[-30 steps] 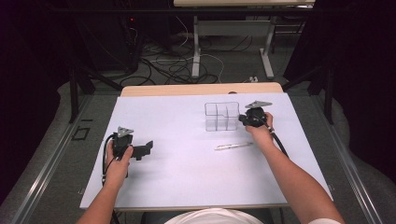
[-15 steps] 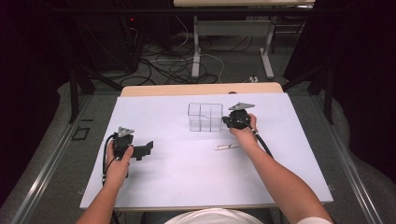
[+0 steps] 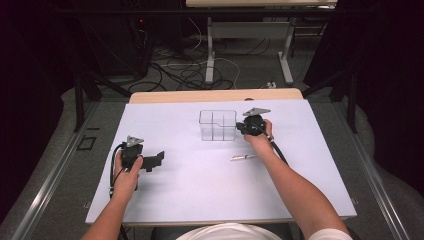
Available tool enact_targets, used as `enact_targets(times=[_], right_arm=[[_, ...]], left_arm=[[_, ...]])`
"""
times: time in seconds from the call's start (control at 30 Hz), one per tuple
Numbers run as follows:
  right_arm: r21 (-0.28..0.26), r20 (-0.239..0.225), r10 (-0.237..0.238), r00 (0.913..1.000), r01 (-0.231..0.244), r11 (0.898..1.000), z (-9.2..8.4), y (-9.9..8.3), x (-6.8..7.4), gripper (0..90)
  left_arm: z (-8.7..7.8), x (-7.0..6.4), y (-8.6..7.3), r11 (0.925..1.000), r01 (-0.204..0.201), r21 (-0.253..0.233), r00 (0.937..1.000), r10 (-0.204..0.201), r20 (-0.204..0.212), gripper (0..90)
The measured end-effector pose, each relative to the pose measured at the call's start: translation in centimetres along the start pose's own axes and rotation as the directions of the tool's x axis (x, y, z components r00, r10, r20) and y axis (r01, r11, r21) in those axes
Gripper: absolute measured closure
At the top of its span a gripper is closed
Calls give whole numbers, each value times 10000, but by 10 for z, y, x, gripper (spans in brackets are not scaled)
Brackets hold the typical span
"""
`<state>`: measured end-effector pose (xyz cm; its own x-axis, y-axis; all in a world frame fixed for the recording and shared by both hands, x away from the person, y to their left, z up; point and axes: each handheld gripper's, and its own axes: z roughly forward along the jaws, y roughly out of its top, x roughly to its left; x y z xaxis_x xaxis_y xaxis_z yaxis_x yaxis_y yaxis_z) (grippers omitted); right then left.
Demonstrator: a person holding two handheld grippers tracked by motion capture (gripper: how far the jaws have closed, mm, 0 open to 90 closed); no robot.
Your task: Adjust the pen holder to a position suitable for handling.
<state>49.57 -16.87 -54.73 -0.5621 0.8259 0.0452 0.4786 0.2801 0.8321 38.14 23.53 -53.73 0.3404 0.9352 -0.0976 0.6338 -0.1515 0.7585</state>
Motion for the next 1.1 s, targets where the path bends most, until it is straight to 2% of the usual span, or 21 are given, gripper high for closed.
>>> enact_targets(times=[0.53, 0.7, 1.0, 1.1], right_arm=[[17, -162, 177, 9997, -177, 9998, 2, -1, -2, 896], [37, -14, 90, 10000, -90, 10000, 3, -1, -2, 897], [100, -39, 124, 9999, -124, 9999, 5, 3, -3, 896], [136, 45, 80, 10000, -80, 9999, 5, 4, -3, 871]], left_arm=[[1, 0, 0, 10000, -17, -21, 10000, 17, 40, 2], [1, 0, 0, 10000, -23, 19, 10000, 23, 36, 2], [2, 0, -1, 10000, 17, -31, 10000, -17, 44, 2], [2, 0, -1, 10000, -49, 24, 10000, 49, 51, 2]])
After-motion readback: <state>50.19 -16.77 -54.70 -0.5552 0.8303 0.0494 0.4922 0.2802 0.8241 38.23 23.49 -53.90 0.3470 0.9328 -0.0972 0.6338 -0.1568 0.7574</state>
